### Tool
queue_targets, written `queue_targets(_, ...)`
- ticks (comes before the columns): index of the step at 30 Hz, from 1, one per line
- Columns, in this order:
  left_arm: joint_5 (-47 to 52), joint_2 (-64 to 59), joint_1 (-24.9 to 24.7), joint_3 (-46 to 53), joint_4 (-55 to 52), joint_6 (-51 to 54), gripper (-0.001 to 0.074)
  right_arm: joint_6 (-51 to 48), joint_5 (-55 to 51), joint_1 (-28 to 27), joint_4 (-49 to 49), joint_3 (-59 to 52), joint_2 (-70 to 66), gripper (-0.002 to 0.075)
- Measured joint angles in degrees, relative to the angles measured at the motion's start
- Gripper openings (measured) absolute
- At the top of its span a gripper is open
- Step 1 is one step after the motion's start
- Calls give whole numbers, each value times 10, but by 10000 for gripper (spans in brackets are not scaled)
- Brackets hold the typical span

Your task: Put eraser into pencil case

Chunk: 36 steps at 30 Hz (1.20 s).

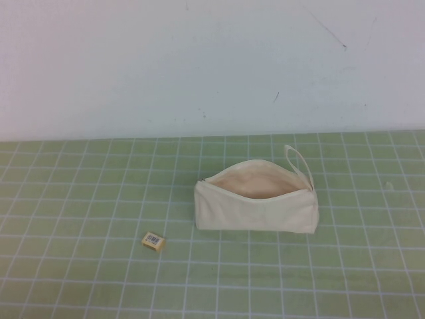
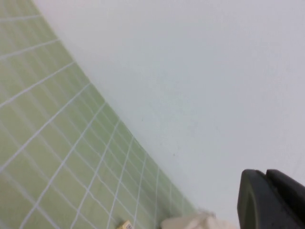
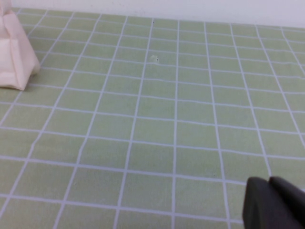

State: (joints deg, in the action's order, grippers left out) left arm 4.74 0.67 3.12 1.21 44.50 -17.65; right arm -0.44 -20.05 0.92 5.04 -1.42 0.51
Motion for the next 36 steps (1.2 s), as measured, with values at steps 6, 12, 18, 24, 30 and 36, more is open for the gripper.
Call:
queue_targets(6, 151, -60, -9, -146, -104, 142, -1, 0, 0, 0, 0, 0, 0, -1)
queue_targets(12, 325, -277, -10, -323, -229, 274, -1, 0, 0, 0, 0, 0, 0, -1)
queue_targets(18, 415, -547, -12, -486, -247, 419, -1, 0, 0, 0, 0, 0, 0, -1)
queue_targets(24, 461, -741, -63, -604, -274, 442, -1, 0, 0, 0, 0, 0, 0, -1)
queue_targets(30, 476, -896, -154, -705, -381, 367, -1, 0, 0, 0, 0, 0, 0, -1)
queue_targets(36, 464, -991, -205, -743, -427, 307, -1, 0, 0, 0, 0, 0, 0, -1)
